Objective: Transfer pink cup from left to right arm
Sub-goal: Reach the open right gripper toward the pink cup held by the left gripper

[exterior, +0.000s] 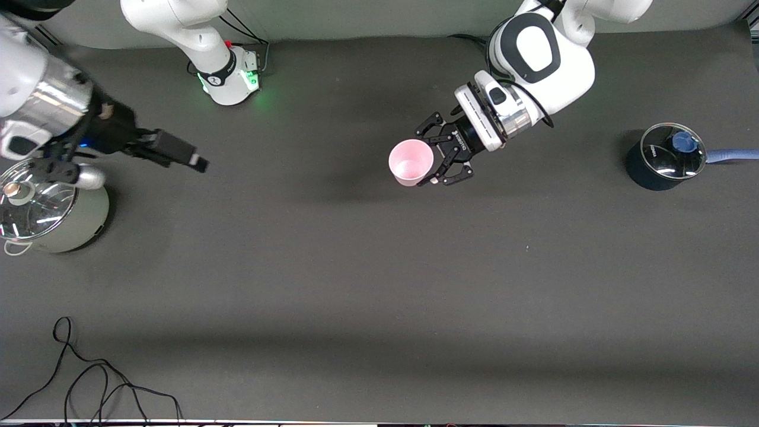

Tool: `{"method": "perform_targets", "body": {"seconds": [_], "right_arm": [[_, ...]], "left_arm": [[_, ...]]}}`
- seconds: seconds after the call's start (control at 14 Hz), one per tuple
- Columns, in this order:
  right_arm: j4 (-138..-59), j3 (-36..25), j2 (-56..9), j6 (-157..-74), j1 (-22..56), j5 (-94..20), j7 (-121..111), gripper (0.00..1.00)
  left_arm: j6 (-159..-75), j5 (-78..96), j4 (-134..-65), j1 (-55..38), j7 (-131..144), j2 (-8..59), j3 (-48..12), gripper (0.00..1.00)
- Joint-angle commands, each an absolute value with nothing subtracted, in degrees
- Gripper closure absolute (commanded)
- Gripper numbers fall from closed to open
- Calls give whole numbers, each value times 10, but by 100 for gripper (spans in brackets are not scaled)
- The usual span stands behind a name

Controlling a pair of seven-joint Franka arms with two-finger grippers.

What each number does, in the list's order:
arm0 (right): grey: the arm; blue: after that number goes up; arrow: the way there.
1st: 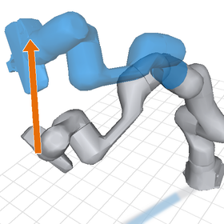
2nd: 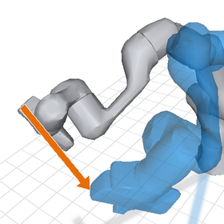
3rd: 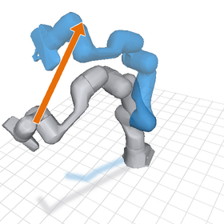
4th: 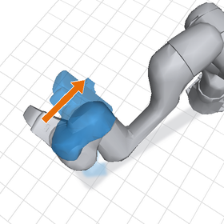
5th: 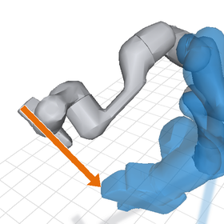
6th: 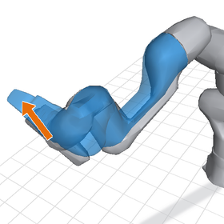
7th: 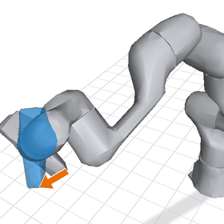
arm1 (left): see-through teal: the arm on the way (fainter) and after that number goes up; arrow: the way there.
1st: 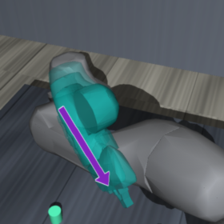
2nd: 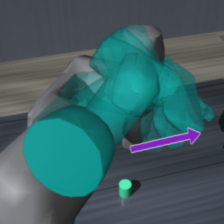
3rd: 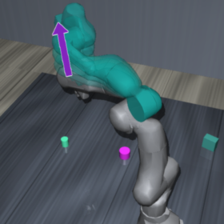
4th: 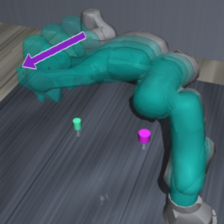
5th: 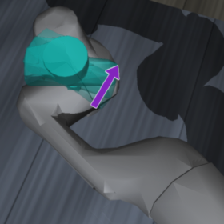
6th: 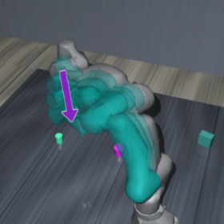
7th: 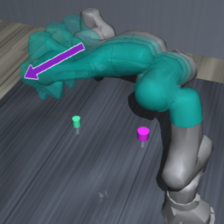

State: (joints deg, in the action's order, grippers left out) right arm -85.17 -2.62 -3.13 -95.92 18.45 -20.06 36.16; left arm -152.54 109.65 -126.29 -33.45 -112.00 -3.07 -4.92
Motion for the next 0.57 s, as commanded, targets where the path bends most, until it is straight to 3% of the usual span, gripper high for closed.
{"method": "perform_targets", "body": {"seconds": [0.0,0.5], "right_arm": [[-787,-30,-93,-1008,249,-204,473,0],[-618,-31,-251,-1017,379,-112,703,0]], "left_arm": [[-1537,1107,-1272,-345,-1118,-46,-46,50],[-1538,1114,-1271,-345,-1118,-45,-46,49]]}}
